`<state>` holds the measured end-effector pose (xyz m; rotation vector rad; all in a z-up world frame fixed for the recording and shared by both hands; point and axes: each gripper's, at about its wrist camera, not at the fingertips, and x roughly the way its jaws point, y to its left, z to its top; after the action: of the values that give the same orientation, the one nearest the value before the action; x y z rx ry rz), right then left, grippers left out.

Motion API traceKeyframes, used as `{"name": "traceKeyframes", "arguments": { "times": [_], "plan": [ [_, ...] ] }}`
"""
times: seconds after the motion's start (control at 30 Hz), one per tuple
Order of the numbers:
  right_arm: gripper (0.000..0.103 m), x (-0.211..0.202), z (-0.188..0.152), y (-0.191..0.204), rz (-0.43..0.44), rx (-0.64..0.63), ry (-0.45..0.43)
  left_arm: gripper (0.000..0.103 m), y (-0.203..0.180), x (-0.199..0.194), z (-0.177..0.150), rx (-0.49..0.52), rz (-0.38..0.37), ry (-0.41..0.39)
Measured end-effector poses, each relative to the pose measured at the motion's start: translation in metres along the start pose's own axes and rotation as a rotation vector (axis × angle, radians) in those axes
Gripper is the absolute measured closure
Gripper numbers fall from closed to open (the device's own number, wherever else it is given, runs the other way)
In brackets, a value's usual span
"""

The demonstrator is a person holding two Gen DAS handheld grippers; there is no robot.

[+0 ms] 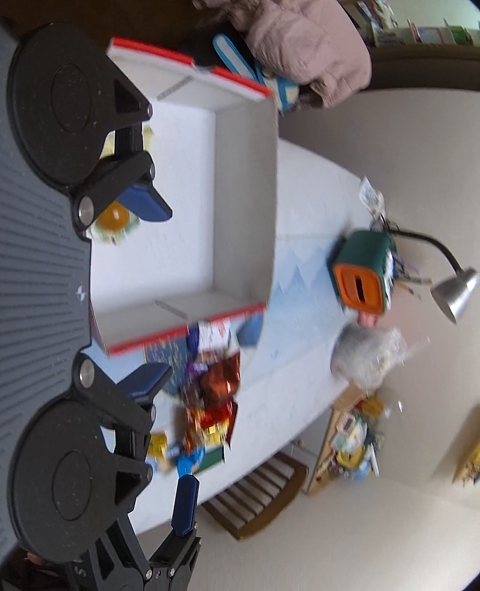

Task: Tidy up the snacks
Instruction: 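Move both tools back from the box toward the snack pile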

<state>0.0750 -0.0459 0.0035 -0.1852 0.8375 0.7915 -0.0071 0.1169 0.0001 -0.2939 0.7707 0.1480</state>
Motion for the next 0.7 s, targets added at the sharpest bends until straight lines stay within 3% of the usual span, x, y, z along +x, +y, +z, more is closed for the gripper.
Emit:
{"name": "traceKeyframes", "arguments": {
  "times": [0.43,0.7],
  "plan": [
    [0.0,-0.049,-0.029,-0.103,-0.153,0.109,-0.006,0.001,-0.09,0.036,-0.001,0.028,-0.13,0.012],
    [0.0,-0.054,-0.037,-0.169,-0.209,0.12,0.016,0.001,-0.15,0.077,-0.009,0.105,-0.079,0.04]
  ]
}}
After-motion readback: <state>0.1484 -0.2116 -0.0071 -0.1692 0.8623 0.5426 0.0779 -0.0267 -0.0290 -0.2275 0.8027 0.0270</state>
